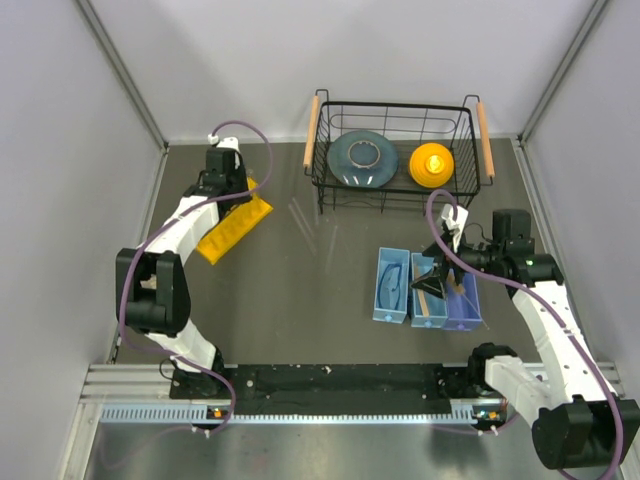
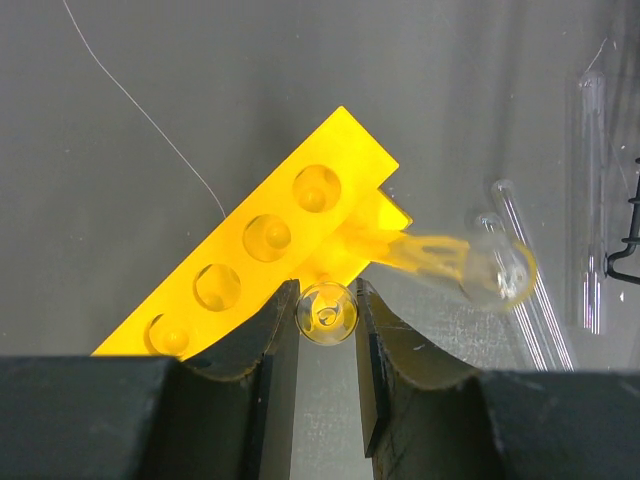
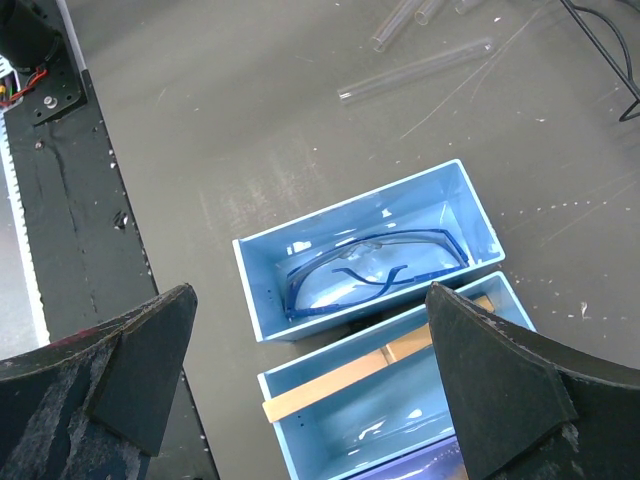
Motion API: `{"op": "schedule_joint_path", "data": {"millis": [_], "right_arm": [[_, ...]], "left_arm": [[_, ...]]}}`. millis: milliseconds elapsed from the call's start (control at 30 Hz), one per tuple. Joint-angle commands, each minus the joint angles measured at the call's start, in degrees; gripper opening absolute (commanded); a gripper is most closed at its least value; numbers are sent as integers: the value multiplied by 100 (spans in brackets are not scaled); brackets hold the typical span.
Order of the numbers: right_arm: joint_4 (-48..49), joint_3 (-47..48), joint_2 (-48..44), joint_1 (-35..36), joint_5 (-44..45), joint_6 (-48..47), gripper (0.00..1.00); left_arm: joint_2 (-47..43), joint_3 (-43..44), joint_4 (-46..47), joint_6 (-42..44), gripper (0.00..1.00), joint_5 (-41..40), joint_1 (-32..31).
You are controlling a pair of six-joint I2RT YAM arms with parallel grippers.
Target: Organize the chemistry lab equipment
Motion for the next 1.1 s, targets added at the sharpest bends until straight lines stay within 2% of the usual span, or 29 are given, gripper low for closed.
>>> {"op": "schedule_joint_path", "data": {"millis": [0, 233, 567, 667, 700, 767, 800, 933, 1067], "right_arm": [[161, -23, -9, -56, -38, -139, 99], [170, -23, 0, -57, -11, -147, 99], [153, -40, -26, -74, 24, -165, 99], [161, -32, -53, -65, 24, -182, 99], [161, -40, -79, -65, 15, -191, 99], [161, -58, -132, -65, -11, -226, 99], [170, -75, -141, -65, -29, -244, 99], [179, -128, -176, -109, -55, -349, 99], [188, -155, -176, -162, -143, -359, 99]], "left_arm": [[-52, -29, 319, -82, 27, 70, 41], [-175, -82, 284, -99, 41, 87, 41], [-632, -135, 82, -134, 47, 70, 50], [-1192, -214, -173, -213, 58, -27, 50], [-1351, -284, -295, -248, 66, -62, 50], [-1886, -502, -340, -284, 73, -88, 50], [-2098, -600, -384, -301, 81, -106, 50], [-3153, -1083, -524, -459, 99, -124, 50], [-4311, -1584, -692, -565, 99, 464, 50]]}}
